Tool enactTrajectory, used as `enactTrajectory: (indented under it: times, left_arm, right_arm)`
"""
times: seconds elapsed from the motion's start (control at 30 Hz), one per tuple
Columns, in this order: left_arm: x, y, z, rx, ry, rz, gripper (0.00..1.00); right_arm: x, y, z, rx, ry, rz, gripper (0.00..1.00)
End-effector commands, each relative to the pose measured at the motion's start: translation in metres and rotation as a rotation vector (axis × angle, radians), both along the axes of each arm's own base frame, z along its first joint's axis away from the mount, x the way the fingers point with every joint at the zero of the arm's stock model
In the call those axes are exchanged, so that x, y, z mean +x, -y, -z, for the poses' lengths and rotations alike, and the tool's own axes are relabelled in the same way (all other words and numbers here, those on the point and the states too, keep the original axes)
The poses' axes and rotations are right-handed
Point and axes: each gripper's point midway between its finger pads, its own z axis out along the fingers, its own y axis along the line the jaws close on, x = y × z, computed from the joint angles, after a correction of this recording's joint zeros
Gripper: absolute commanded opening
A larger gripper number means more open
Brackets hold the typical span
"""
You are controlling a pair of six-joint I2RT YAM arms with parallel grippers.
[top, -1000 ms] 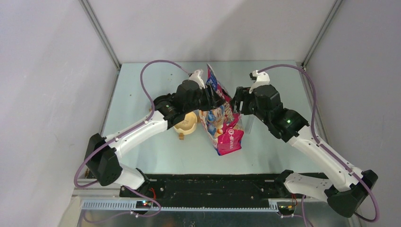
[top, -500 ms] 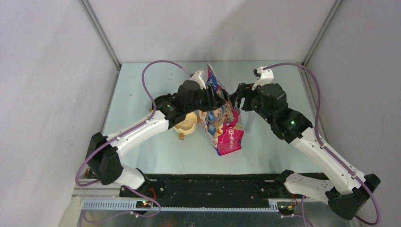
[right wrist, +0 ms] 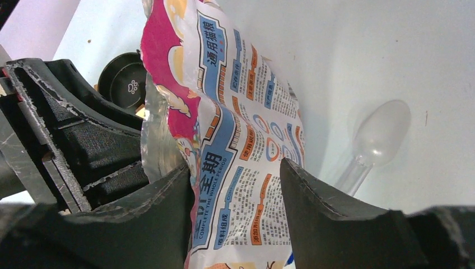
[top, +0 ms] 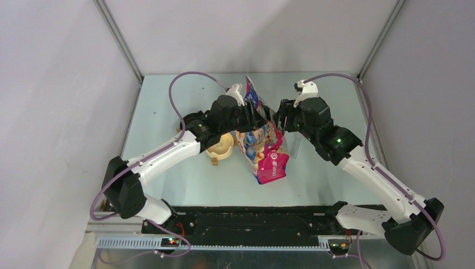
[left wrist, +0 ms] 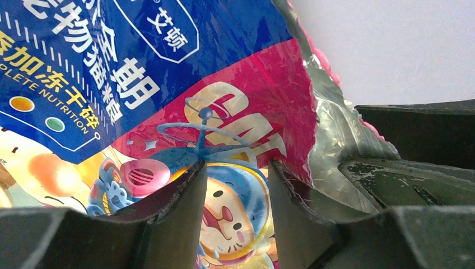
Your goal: Serve the pet food
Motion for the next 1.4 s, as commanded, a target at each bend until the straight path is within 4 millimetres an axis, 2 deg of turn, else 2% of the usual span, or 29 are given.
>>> enactTrajectory:
  times: [0.0, 0.13, 0.2, 0.23, 0.3, 0.37, 0.47, 0.53, 0.57, 0.67, 0.7, 0.73, 0.77, 0.87, 1.07, 1.17, 1.37]
  left_arm:
    - [-0.001, 0.008, -0.013, -0.014, 0.032, 0.037, 0.50]
    - [-0.005, 0.006, -0.021, -0.024, 0.044, 0.044, 0.52]
    - [-0.007, 0.003, -0.026, -0.028, 0.054, 0.041, 0.56]
    - [-0.007, 0.001, -0.028, -0.026, 0.059, 0.035, 0.58]
    - [-0.009, -0.006, -0.037, -0.030, 0.080, 0.019, 0.65]
    - [-0.013, -0.017, -0.054, -0.046, 0.117, -0.005, 0.69]
    - [-0.016, -0.032, -0.066, -0.059, 0.153, -0.050, 0.86]
    - [-0.016, -0.042, -0.079, -0.079, 0.189, -0.091, 0.92]
    - [-0.016, -0.047, -0.086, -0.089, 0.207, -0.110, 0.94]
    - [-0.011, -0.054, -0.091, -0.071, 0.223, -0.156, 0.95]
    - [-0.006, -0.055, -0.086, -0.048, 0.214, -0.173, 0.95]
    - [-0.005, -0.054, -0.090, -0.041, 0.211, -0.172, 0.95]
    - [-0.003, -0.049, -0.084, -0.025, 0.197, -0.160, 0.94]
    - [-0.003, -0.033, -0.086, -0.045, 0.186, -0.096, 0.89]
    - [0.004, -0.013, -0.061, -0.036, 0.114, -0.063, 0.78]
    - [0.008, -0.005, -0.055, -0.050, 0.087, -0.061, 0.72]
    - [0.009, 0.010, -0.047, -0.079, 0.041, -0.026, 0.69]
  right_arm:
    - [0.006, 0.002, -0.006, -0.030, 0.012, 0.012, 0.58]
    - [0.000, -0.015, 0.003, -0.007, -0.033, -0.078, 0.51]
    - [-0.004, -0.026, 0.006, 0.019, -0.056, -0.127, 0.36]
    - [-0.004, -0.028, 0.007, 0.024, -0.061, -0.133, 0.22]
    - [-0.006, -0.033, 0.007, 0.044, -0.071, -0.155, 0.01]
    - [-0.009, -0.037, 0.003, 0.069, -0.075, -0.174, 0.00]
    - [-0.013, -0.040, -0.004, 0.108, -0.072, -0.186, 0.00]
    - [-0.016, -0.043, -0.009, 0.137, -0.064, -0.203, 0.00]
    - [-0.020, -0.046, -0.012, 0.158, -0.062, -0.225, 0.00]
    - [-0.025, -0.050, -0.016, 0.184, -0.059, -0.250, 0.00]
    - [-0.026, -0.051, -0.017, 0.191, -0.062, -0.253, 0.00]
    - [-0.027, -0.051, -0.016, 0.193, -0.066, -0.253, 0.00]
    - [-0.027, -0.052, -0.016, 0.199, -0.068, -0.253, 0.00]
    - [-0.025, -0.053, -0.015, 0.212, -0.072, -0.244, 0.00]
    - [-0.021, -0.053, -0.010, 0.228, -0.096, -0.211, 0.00]
    - [-0.021, -0.052, -0.007, 0.223, -0.108, -0.201, 0.00]
    - [-0.024, -0.055, 0.003, 0.136, -0.089, -0.192, 0.00]
